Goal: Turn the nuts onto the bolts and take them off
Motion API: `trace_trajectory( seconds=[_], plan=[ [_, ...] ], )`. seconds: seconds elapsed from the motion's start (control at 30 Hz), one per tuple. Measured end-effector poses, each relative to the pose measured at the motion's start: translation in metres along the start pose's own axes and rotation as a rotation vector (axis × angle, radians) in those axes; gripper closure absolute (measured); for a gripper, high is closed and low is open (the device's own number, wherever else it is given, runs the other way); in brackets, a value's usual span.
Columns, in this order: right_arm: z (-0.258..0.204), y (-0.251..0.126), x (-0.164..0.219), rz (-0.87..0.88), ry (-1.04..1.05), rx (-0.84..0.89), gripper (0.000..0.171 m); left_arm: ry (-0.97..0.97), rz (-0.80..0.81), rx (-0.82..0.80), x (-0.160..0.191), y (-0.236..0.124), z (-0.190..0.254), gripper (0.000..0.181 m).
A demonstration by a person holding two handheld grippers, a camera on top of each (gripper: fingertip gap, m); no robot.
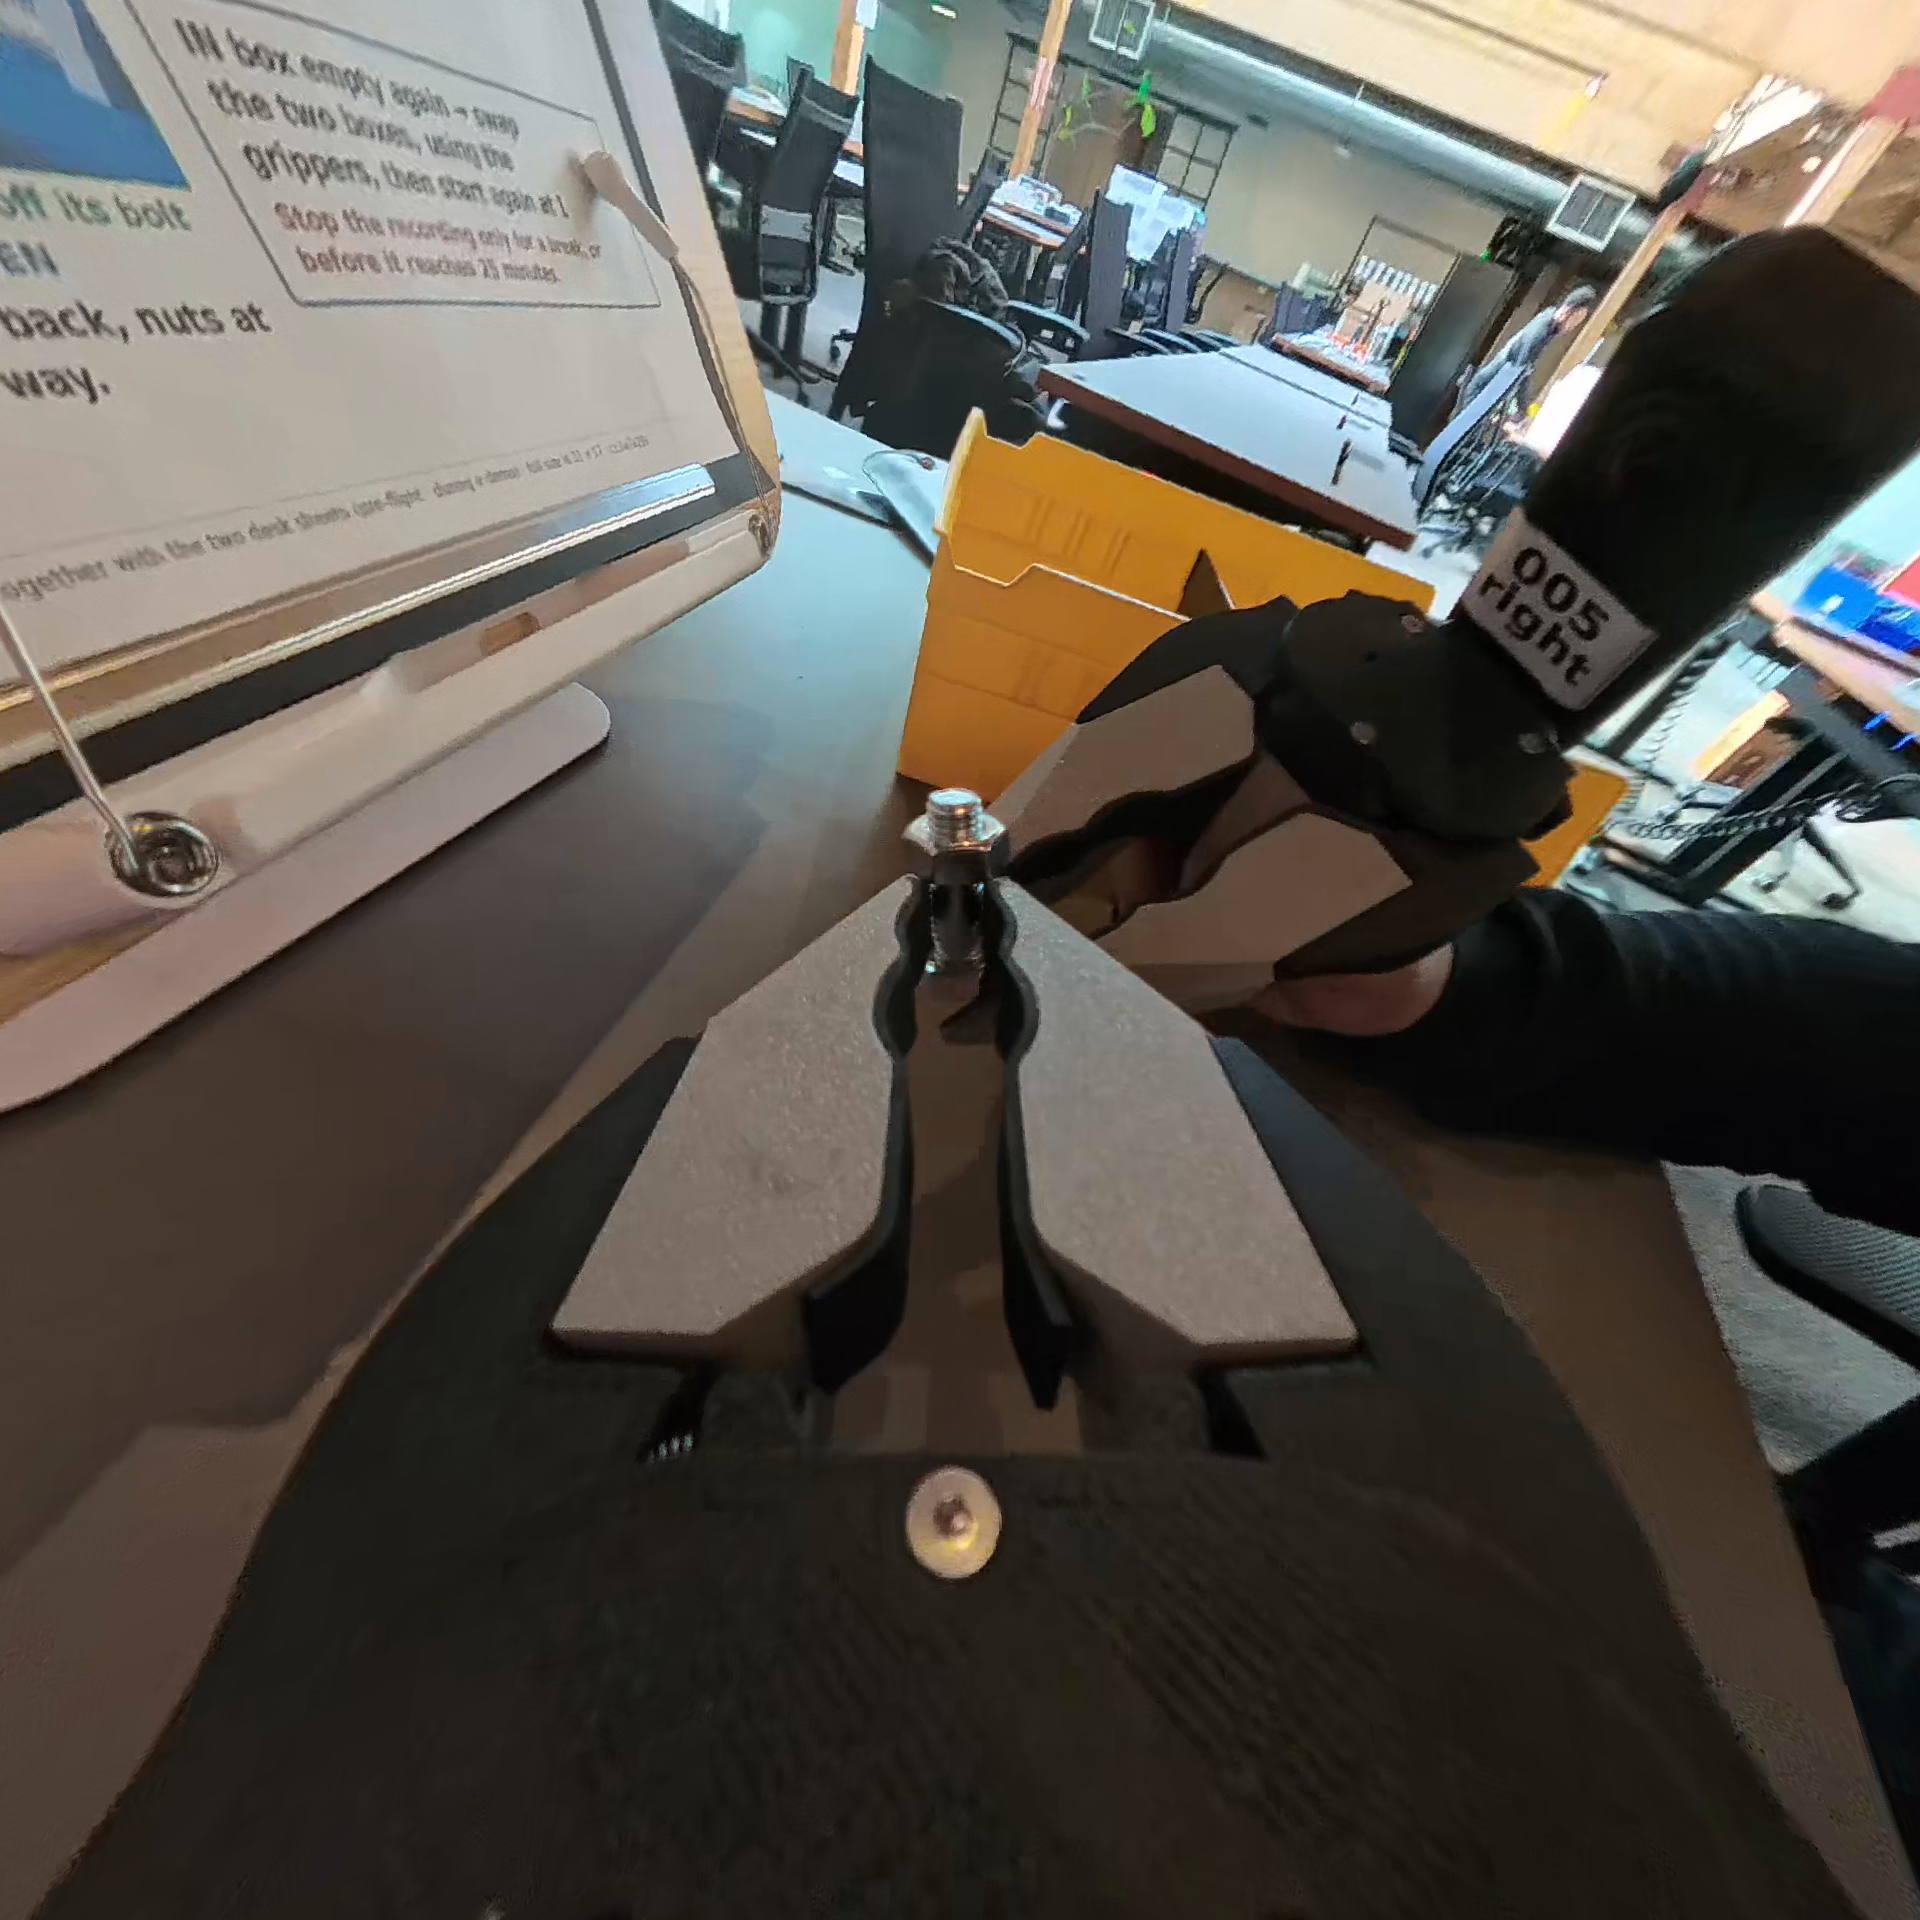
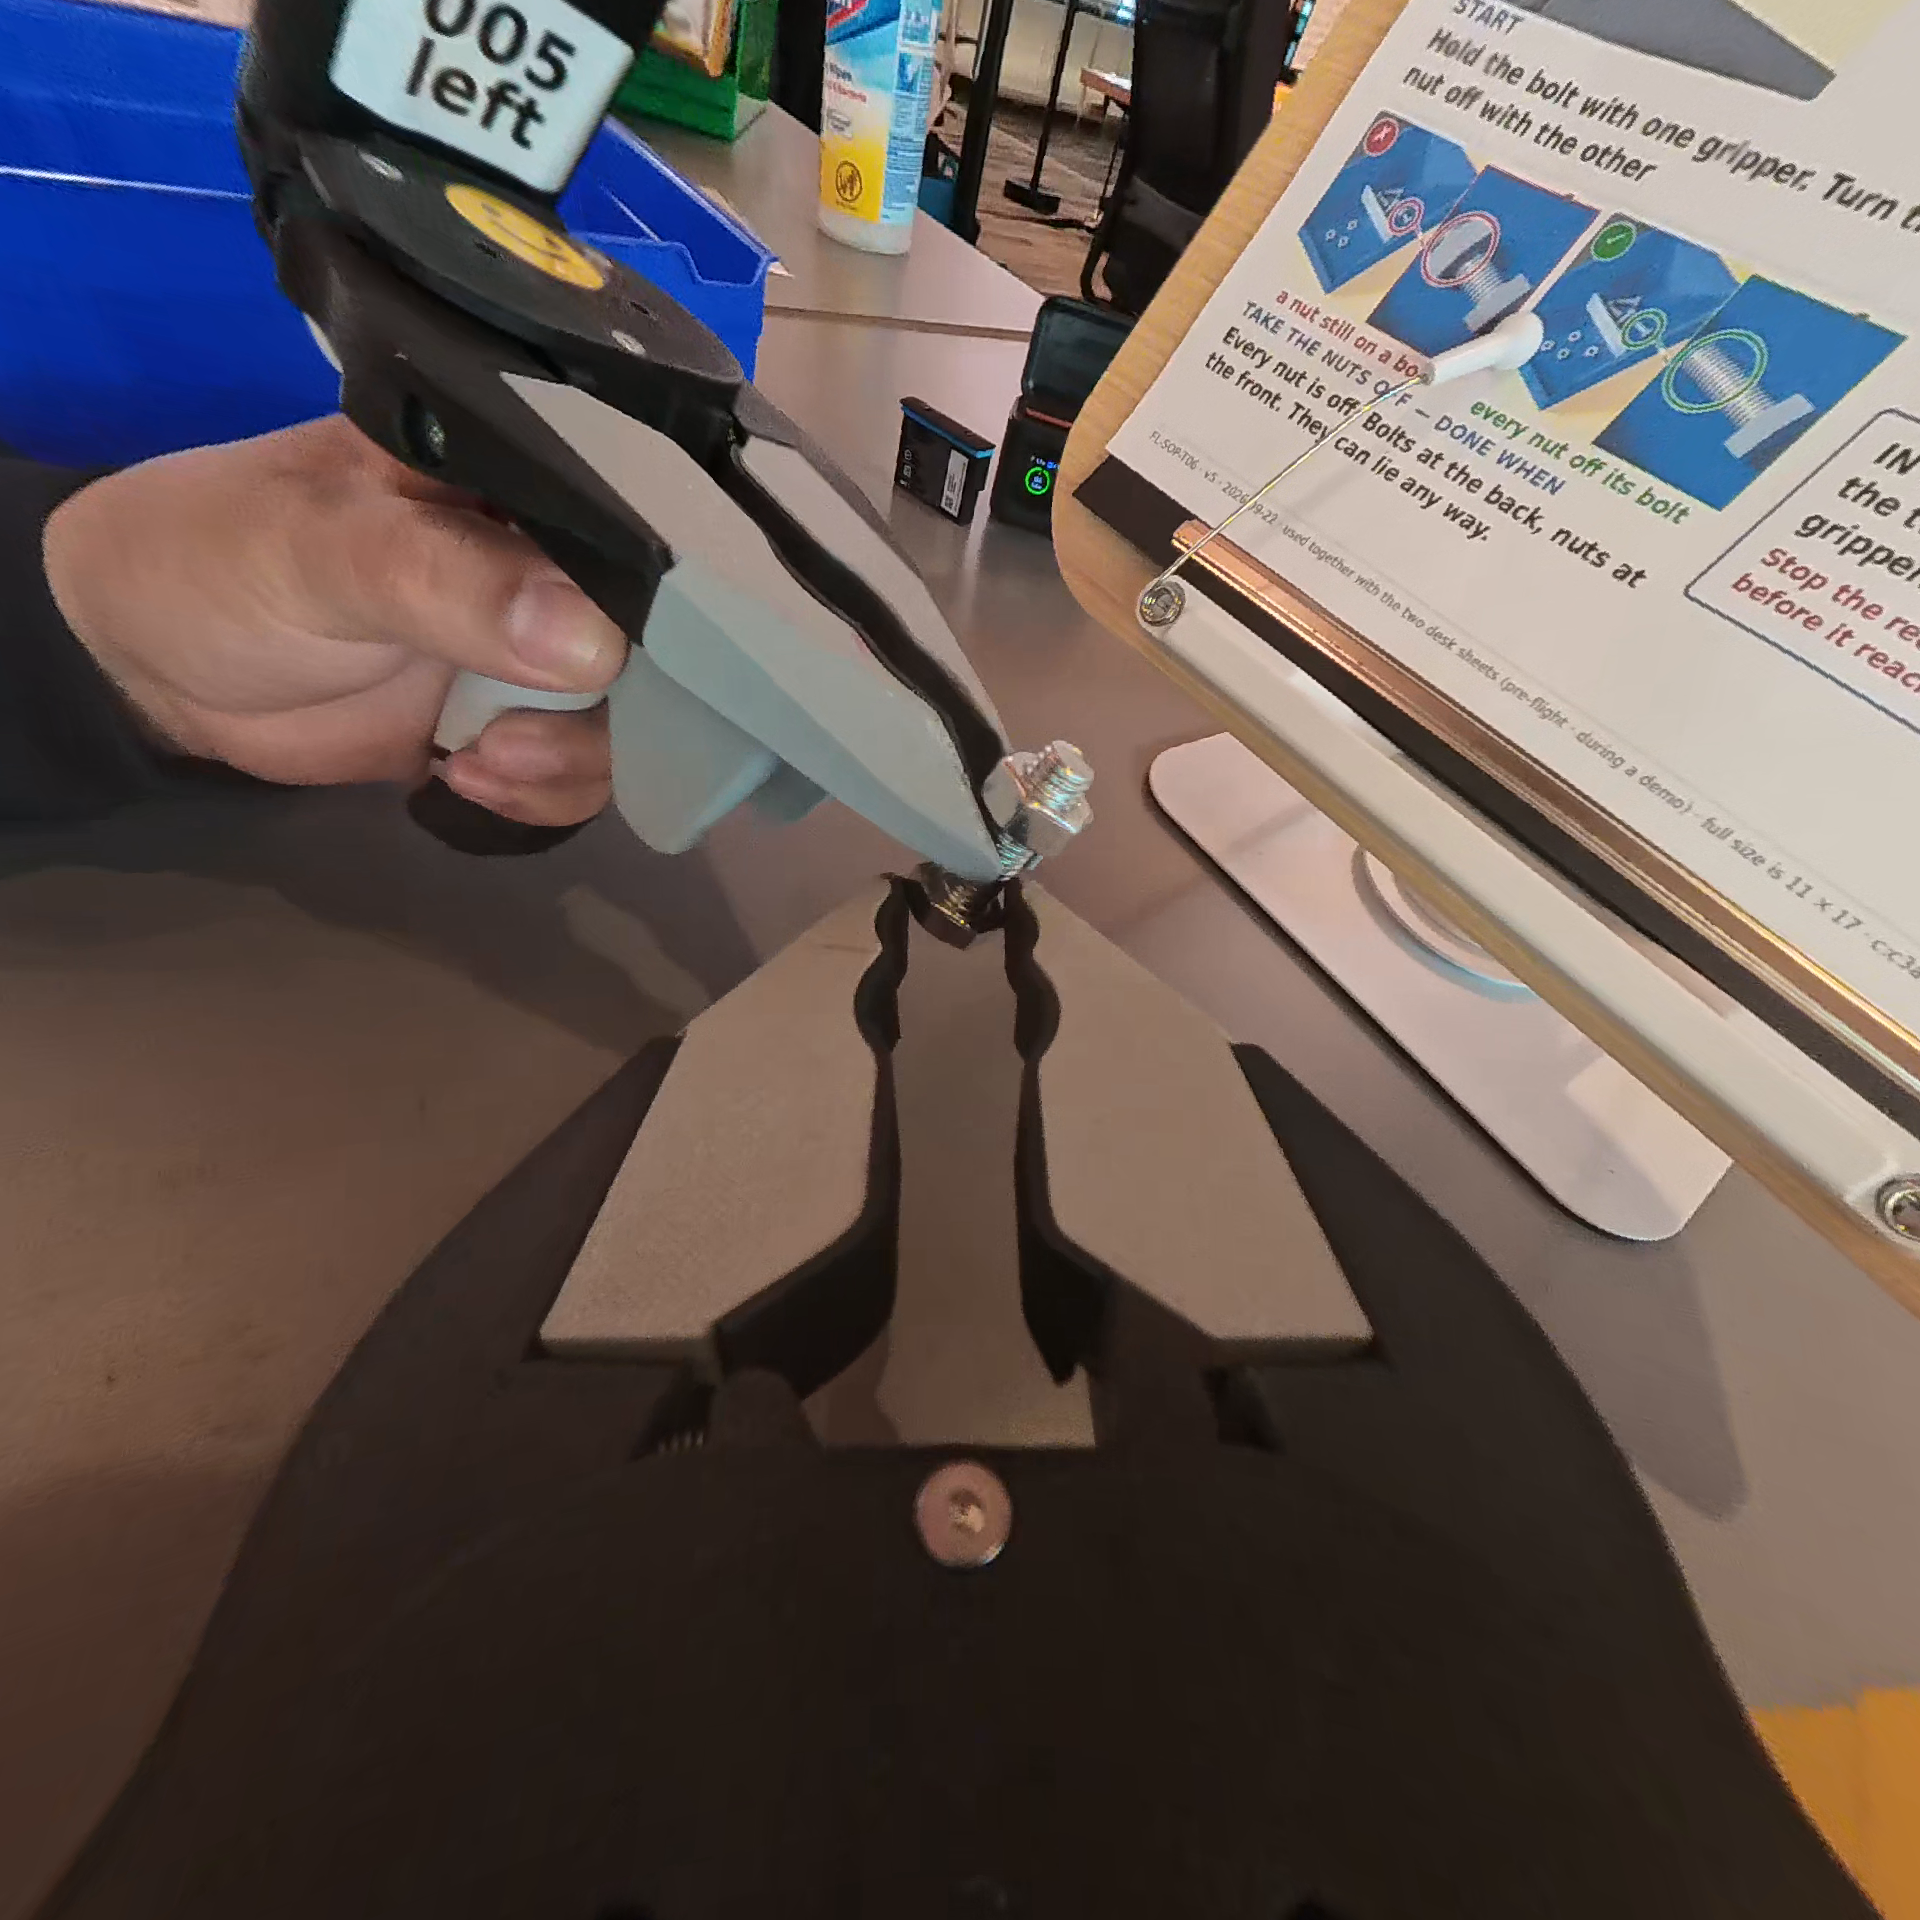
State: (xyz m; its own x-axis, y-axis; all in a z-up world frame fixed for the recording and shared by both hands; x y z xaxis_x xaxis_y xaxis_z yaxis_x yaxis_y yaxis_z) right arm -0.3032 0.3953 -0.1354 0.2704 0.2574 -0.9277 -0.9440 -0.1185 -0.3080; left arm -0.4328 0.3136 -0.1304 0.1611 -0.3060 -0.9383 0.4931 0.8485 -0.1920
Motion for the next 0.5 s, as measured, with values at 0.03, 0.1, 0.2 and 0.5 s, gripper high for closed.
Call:
trace_trajectory(
  seconds=[0.03,0.1,0.2,0.5],
  plan=[
    [0.000,-0.001,0.000,0.005,-0.001,-0.001,0.157,0.020,-0.001,-0.005,-0.001,0.000,0.002,0.174],
    [0.000,-0.005,-0.002,0.023,0.002,-0.009,0.157,0.045,0.008,-0.007,-0.001,-0.001,0.004,0.172],
    [-0.002,-0.009,-0.003,0.051,0.010,-0.028,0.157,0.017,0.024,0.039,-0.002,-0.002,0.004,0.171],
    [-0.007,-0.015,-0.005,0.080,-0.040,-0.011,0.158,-0.126,0.054,0.152,0.000,-0.003,-0.002,0.174]
  ],
)
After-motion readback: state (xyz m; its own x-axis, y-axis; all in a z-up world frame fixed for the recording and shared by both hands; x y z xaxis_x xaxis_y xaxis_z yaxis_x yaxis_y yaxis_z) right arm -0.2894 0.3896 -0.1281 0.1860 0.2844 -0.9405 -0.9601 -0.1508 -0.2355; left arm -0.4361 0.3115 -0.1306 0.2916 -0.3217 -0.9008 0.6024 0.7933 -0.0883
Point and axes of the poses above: each gripper's, where its closed fingertips meet, y out along the fingers, x out of its underside, z = x × y across the jaws, the point moved 10 cm from there along -y, back along the fingers, and after that the axes turned 1 degree about -x, right-handed, at the moved point
